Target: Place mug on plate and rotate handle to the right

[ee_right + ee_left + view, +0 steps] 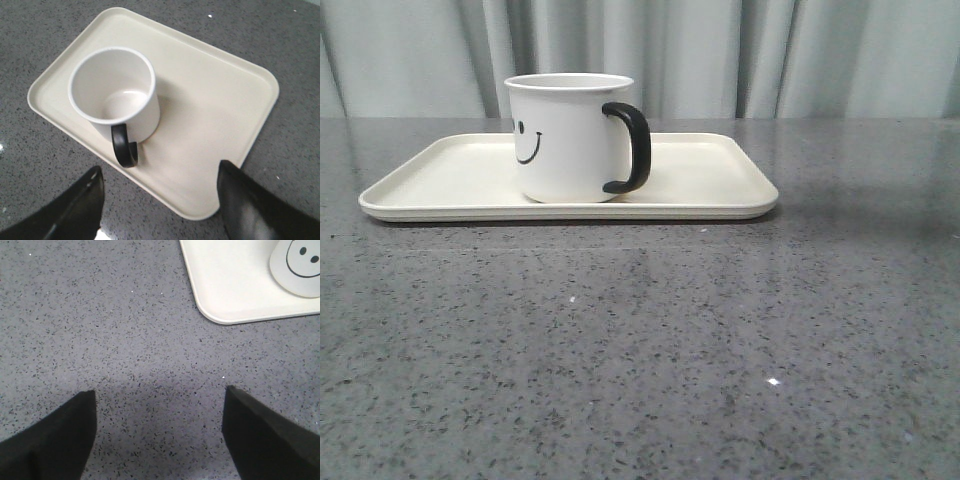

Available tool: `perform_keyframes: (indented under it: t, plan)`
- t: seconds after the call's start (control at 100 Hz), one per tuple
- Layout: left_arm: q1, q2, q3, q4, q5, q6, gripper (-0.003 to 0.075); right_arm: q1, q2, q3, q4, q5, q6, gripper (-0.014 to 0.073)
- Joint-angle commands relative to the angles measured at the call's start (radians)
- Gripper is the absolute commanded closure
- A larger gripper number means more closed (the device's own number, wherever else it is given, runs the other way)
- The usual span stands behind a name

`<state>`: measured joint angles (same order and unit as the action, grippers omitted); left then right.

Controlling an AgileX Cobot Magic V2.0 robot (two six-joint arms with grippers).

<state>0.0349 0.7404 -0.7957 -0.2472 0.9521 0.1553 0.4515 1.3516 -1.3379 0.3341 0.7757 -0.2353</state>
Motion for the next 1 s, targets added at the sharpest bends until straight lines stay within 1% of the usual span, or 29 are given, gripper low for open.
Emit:
perform_keyframes:
  t: [0.0,0.24,0.38,0.55,0.76,0.99]
  plan:
    - [0.001,-0.002,-0.027,-0.025,-0.062,-0.002,0.0206,0.022,0.037,-0.093,0.020,-0.063,-0.002,0.0105]
    - [0.001,-0.002,-0.027,-0.025,-0.062,-0.002,0.0206,0.065,0.195,-0.230,0.012,-0.055,0.035,0.0105]
    - [0.001,-0.002,-0.027,-0.025,-0.062,-0.002,0.0206,0.083,0.274,-0.288,-0.020,-0.040,0.067,0.0105]
    - [0.001,-0.002,-0.027,-0.025,-0.062,-0.002,0.0206,0.115,0.353,-0.353,-0.115,-0.013,0.149,0.0105]
    - [0.001,-0.002,-0.027,-0.025,-0.062,-0.002,0.0206,0.145,0.420,-0.401,-0.228,-0.008,0.241,0.0105]
    - [0.001,-0.002,-0.027,-0.025,-0.062,-0.002,0.0206,0.145,0.476,-0.422,-0.238,-0.005,0.254,0.0105]
